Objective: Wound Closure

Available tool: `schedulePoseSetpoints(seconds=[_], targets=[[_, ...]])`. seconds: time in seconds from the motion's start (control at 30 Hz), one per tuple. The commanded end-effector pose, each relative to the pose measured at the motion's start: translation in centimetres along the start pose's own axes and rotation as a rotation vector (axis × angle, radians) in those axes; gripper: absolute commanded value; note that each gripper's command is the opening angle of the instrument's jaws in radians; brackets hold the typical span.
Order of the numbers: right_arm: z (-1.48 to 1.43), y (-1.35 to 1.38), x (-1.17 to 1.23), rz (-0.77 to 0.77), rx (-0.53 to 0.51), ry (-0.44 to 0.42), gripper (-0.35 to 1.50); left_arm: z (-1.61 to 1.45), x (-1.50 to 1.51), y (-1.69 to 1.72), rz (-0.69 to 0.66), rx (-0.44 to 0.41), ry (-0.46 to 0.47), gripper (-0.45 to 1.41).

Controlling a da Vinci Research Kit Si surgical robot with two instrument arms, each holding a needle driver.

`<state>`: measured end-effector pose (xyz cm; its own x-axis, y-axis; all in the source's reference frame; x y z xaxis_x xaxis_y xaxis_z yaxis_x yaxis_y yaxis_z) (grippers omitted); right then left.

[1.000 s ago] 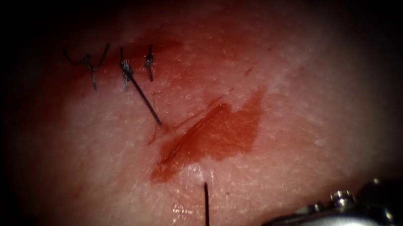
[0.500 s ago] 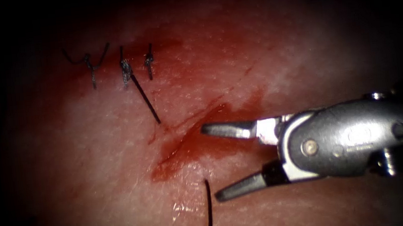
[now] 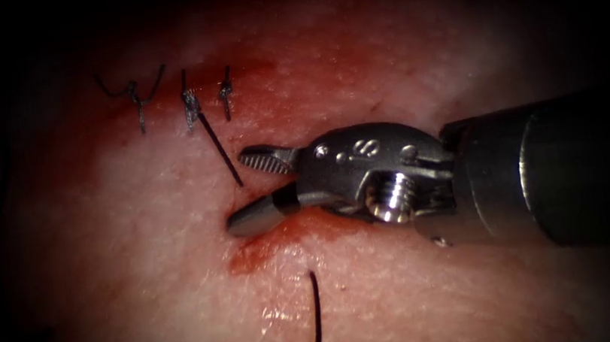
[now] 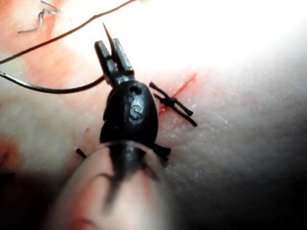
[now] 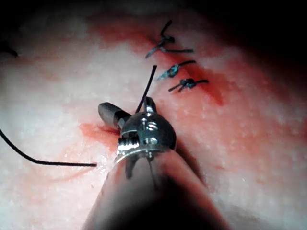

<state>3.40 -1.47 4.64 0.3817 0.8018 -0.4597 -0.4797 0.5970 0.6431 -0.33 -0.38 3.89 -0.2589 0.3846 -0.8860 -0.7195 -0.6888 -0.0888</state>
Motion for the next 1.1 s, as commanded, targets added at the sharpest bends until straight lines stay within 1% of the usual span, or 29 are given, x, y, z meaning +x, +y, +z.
schedulePoseSetpoints(seconds=[0.03,0.13,0.2,0.23,0.27,0.33,0.43,0.57,0.6,0.77,0.93,1.1], targets=[[0.19,0.04,0.0,0.016,0.009,-0.003,1.03,0.04,-0.06,0.08,-0.002,-0.004,0.0,-0.45],[0.29,0.1,0.02,0.018,0.0,0.012,0.98,0.04,-0.06,0.1,-0.001,-0.007,0.0,-0.45],[0.34,0.14,0.07,0.029,0.0,0.034,0.9,0.04,-0.07,0.11,0.001,-0.008,-0.001,-0.45],[0.37,0.15,0.1,0.035,-0.01,0.051,0.71,0.03,-0.07,0.11,0.003,-0.01,-0.003,-0.45],[0.39,0.15,0.11,0.036,-0.017,0.055,0.46,0.03,-0.08,0.11,0.003,-0.01,-0.003,-0.45],[0.41,0.15,0.13,0.04,-0.018,0.068,-0.35,0.03,-0.08,0.11,0.003,-0.01,-0.003,-0.45],[0.41,0.1,0.17,0.05,-0.009,0.117,-0.35,0.03,-0.09,0.12,0.006,-0.012,-0.004,-0.45],[0.13,0.03,0.26,0.063,0.021,0.191,-0.35,0.03,-0.09,0.12,0.006,-0.012,-0.003,-0.45],[0.04,0.01,0.29,0.042,0.031,0.213,-0.35,0.04,-0.1,0.13,0.007,-0.011,-0.003,-0.45],[-0.14,-0.09,0.39,-0.015,0.044,0.274,-0.35,0.06,-0.1,0.15,0.01,-0.017,-0.007,-0.45],[-0.16,-0.12,0.43,-0.03,0.045,0.302,-0.35,0.08,-0.15,0.17,0.019,-0.026,-0.017,-0.45],[-0.21,-0.1,0.51,-0.038,0.046,0.335,-0.35,0.11,-0.25,0.23,0.043,-0.07,-0.027,-0.45]])
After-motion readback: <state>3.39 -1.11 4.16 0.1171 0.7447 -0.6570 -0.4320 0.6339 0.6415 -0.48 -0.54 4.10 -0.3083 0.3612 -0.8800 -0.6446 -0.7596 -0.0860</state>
